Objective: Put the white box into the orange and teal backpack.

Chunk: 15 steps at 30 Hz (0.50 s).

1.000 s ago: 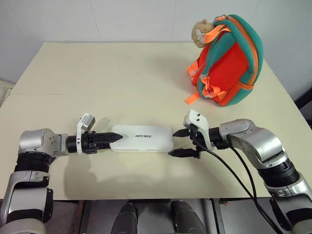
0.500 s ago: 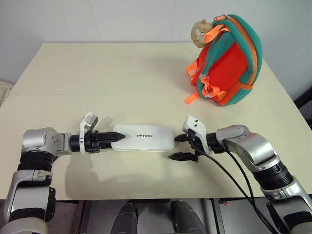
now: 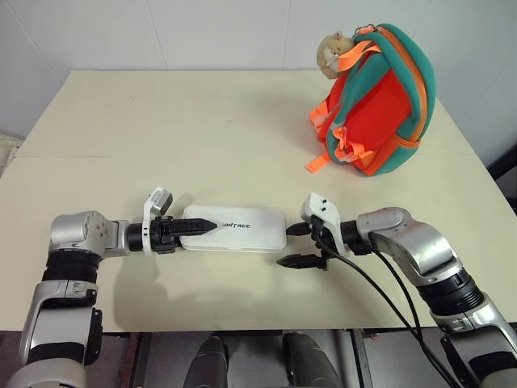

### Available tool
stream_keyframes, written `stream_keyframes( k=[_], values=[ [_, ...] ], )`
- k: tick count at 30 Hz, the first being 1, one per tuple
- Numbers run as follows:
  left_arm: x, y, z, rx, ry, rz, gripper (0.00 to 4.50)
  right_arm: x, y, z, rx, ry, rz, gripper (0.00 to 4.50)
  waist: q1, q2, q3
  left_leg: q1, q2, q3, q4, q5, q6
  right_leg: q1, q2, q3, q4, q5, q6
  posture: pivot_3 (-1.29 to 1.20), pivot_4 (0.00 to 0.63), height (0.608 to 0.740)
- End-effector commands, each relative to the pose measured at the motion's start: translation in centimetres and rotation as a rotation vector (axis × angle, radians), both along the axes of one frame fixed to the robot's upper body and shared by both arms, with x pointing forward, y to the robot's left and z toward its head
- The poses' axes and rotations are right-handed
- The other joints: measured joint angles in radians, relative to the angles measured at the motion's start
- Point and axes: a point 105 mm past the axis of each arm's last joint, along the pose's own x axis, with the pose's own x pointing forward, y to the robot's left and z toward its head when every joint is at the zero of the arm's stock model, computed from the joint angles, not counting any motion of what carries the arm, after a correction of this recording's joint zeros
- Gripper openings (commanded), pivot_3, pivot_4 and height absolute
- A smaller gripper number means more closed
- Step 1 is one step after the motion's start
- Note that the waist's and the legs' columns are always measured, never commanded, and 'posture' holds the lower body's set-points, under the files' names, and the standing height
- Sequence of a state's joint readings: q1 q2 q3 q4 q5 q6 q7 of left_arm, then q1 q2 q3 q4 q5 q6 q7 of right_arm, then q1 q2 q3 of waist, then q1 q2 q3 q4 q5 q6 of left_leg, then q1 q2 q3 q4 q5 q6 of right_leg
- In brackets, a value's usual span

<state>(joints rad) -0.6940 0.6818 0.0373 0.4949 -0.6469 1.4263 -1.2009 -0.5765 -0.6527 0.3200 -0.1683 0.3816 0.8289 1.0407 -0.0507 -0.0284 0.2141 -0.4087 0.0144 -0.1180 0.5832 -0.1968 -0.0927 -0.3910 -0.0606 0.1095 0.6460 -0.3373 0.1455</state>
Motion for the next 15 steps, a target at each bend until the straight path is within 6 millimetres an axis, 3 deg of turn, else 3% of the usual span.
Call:
stream_keyframes(
  k=[1,6,7,10,15],
  values=[
    [0.1,-0.2,0.9,-0.044,-0.001,-0.014,4.47,-0.5,0.1,0.7,0.004,-0.041,0.030,4.50,-0.002,0.000,0.000,0.000,0.000,0.000,0.000,0.000,0.000,0.000,0.000,0.000,0.000,0.000,0.000,0.00,0.150,0.740],
    [0.1,0.0,1.5,-0.051,0.001,-0.021,4.47,-0.8,-0.2,0.5,0.000,-0.039,0.030,4.50,-0.003,0.000,0.000,0.000,0.000,0.000,0.000,0.000,0.000,0.000,0.000,0.000,0.000,0.000,0.000,0.00,0.150,0.740],
    [0.1,0.0,1.6,-0.053,0.002,-0.023,4.29,-0.9,-0.2,0.4,0.001,-0.039,0.028,4.50,-0.003,0.000,0.000,0.000,0.000,0.000,0.000,0.000,0.000,0.000,0.000,0.000,0.000,0.000,0.000,0.00,0.150,0.740],
    [-0.2,0.0,2.0,-0.058,0.014,-0.035,3.63,-0.9,-0.3,0.3,0.002,-0.039,0.023,4.50,-0.004,0.000,0.000,0.000,0.000,0.000,0.000,0.000,0.000,0.000,0.000,0.000,0.000,0.000,0.000,0.00,0.150,0.740],
    [-1.5,0.1,2.3,-0.065,0.058,-0.072,1.98,-1.0,-0.3,0.3,0.010,-0.039,0.021,4.50,-0.005,0.000,0.000,0.000,0.000,0.000,-0.001,0.000,0.000,-0.001,0.000,0.000,-0.001,0.000,0.000,0.00,0.150,0.740]
  ],
)
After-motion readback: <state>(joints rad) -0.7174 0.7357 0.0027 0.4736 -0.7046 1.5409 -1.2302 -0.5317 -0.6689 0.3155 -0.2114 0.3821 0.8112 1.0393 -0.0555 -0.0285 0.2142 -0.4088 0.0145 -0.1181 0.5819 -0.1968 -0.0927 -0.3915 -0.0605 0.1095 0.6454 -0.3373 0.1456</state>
